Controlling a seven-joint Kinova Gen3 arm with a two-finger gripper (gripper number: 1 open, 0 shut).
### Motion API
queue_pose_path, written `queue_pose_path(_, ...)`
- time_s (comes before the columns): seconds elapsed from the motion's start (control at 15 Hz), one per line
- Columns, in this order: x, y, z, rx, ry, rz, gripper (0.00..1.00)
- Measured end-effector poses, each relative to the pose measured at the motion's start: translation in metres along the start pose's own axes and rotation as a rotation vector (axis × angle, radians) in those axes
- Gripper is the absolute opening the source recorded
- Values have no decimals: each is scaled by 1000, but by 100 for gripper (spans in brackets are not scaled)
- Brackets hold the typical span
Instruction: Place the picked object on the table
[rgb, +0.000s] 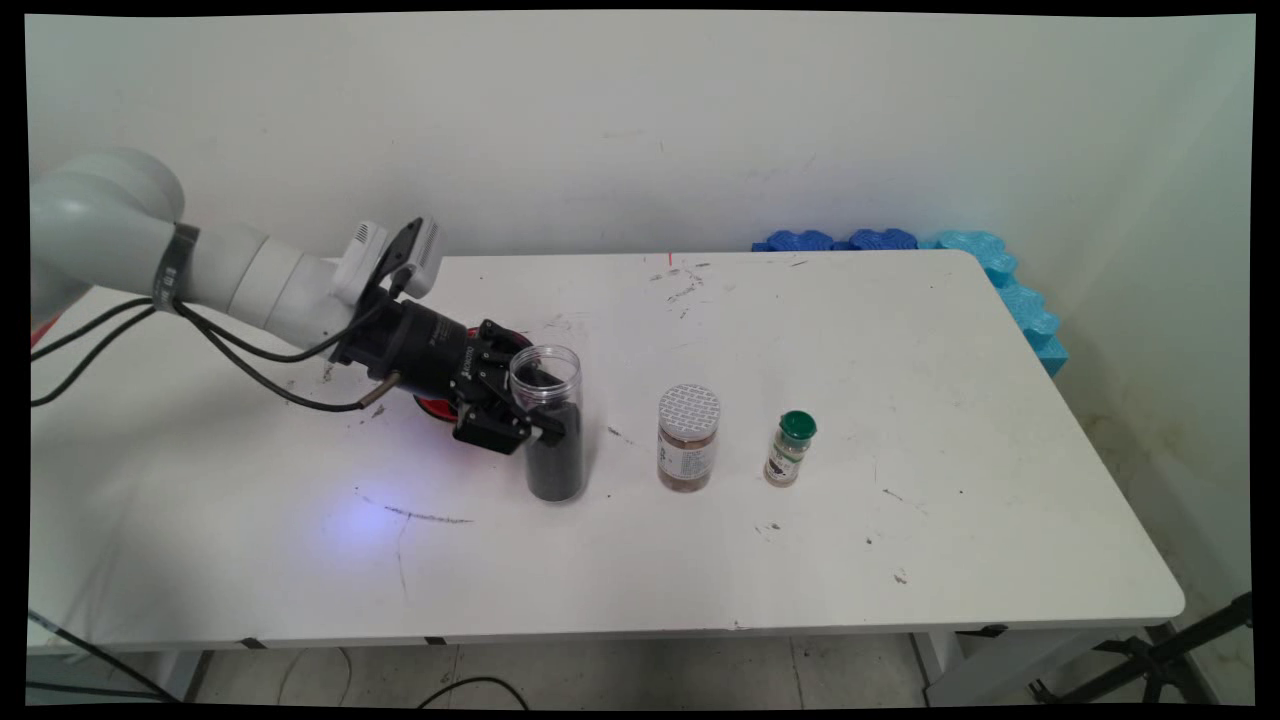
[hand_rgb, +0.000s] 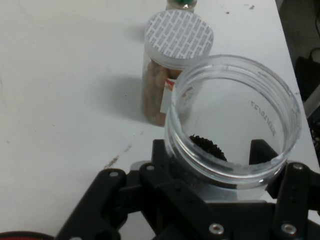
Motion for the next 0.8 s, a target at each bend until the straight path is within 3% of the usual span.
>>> queue_pose_path(0.8,-10,2,7,4,-1,4,0)
